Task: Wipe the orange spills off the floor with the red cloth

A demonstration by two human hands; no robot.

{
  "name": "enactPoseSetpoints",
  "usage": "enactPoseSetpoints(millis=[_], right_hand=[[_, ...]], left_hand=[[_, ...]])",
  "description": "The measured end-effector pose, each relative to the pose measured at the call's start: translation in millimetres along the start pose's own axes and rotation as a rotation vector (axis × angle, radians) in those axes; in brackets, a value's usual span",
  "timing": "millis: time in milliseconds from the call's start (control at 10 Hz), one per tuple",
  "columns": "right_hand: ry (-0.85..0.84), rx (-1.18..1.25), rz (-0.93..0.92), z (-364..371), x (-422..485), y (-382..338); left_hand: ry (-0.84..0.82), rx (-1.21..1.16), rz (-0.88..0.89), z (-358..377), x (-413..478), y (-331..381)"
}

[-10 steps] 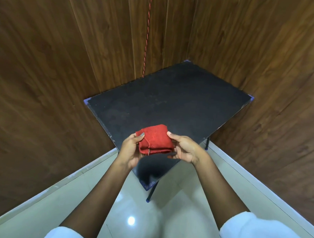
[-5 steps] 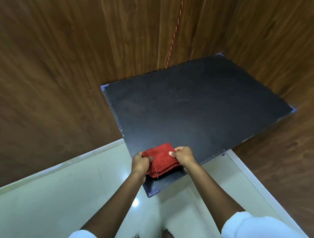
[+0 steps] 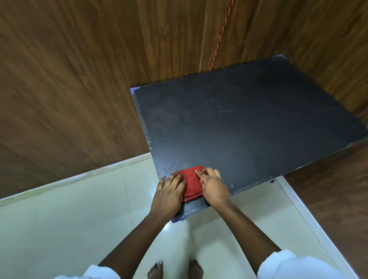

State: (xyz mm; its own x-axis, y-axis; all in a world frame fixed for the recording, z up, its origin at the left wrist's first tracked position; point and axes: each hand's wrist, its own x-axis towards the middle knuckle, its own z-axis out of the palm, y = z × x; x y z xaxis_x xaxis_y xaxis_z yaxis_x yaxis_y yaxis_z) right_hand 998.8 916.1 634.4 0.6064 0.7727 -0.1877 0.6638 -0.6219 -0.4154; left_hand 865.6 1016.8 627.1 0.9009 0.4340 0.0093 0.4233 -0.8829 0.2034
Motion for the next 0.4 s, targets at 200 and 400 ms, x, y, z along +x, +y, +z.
enactPoseSetpoints(millis=[200,400], right_hand=[[0.041,0.232,0.004,-8,2,-1],[0.279,0.448,-0.004,-45,-13,-12]], left_hand=[[-0.127,-0.128,-0.073,-14,5,0],[0.035,-0.287,-0.053,-64,20,12]])
